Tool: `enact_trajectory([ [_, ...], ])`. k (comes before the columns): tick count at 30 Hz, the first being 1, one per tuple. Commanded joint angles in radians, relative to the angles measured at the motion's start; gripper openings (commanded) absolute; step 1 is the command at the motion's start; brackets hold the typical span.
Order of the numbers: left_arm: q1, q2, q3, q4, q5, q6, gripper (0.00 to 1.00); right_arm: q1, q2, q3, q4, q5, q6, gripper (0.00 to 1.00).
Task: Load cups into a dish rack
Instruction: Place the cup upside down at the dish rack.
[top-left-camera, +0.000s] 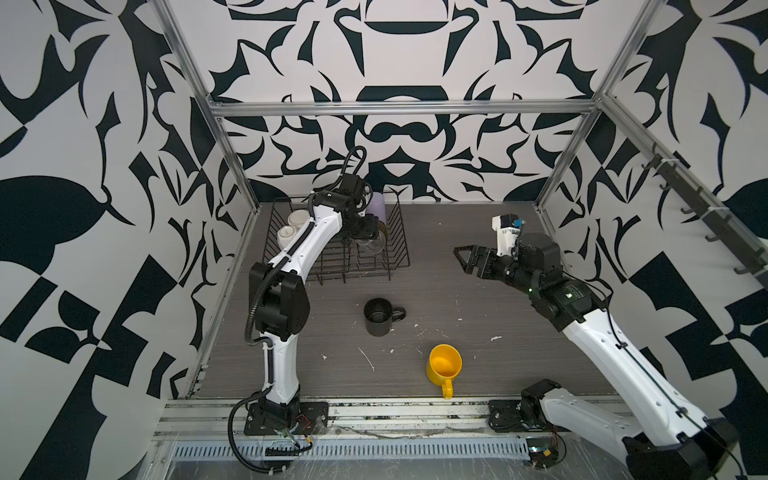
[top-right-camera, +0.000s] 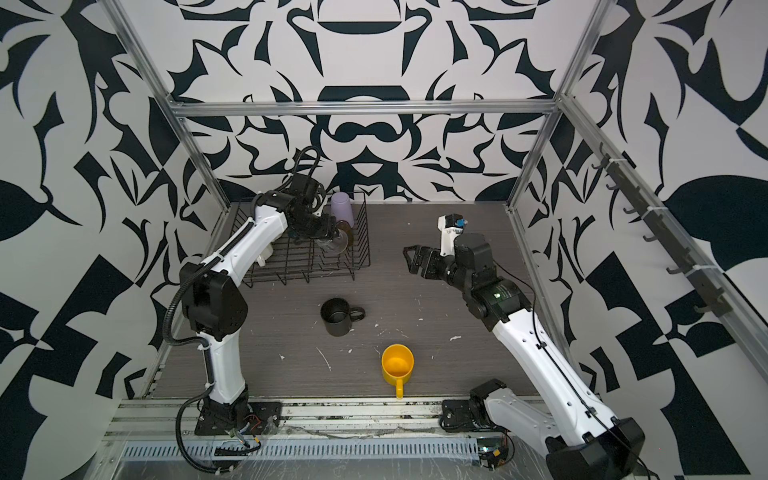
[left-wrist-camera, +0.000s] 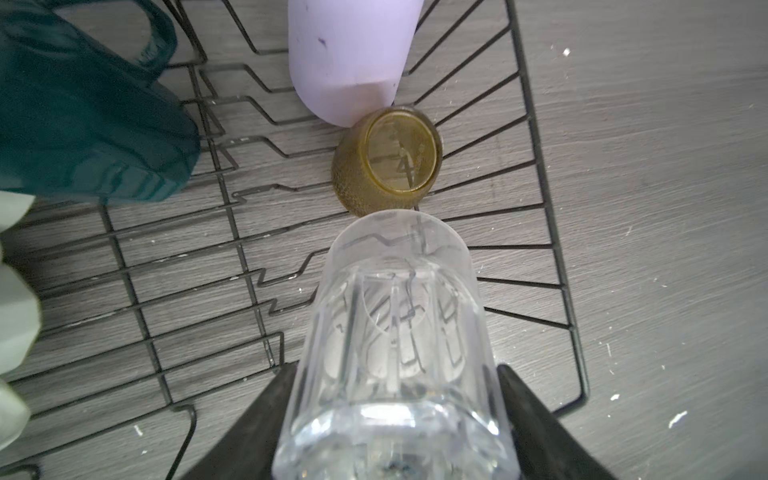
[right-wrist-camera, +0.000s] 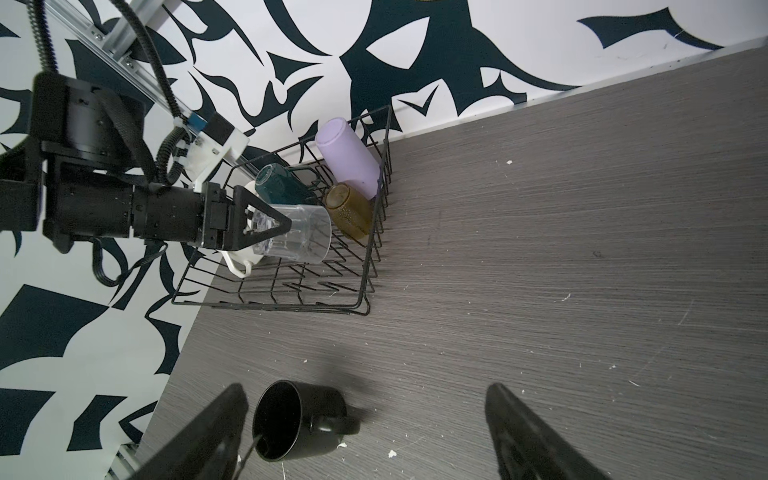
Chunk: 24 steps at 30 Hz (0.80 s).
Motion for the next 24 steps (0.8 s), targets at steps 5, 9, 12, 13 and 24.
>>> enact_trajectory([
  [5,-0.016,0.048,0.063,-0.061,-0.011,0.019,0.0,-0.004,-0.015,-0.008,0.019,0.014,-0.012,0.92],
  [9,-0.022,0.079,0.077,-0.063,-0.013,0.018,0.0,-0.003,-0.015,-0.01,0.019,0.014,-0.012,0.92],
  [12,-0.027,0.105,0.092,-0.067,-0.015,0.018,0.0,-0.004,-0.015,-0.011,0.016,0.013,-0.012,0.92],
  [13,-0.028,0.115,0.099,-0.073,-0.017,0.017,0.0,-0.002,-0.015,-0.011,0.016,0.015,-0.011,0.92],
  [24,-0.032,0.155,0.109,-0.09,-0.034,0.023,0.27,-0.002,-0.012,-0.018,0.023,0.011,-0.007,0.92],
])
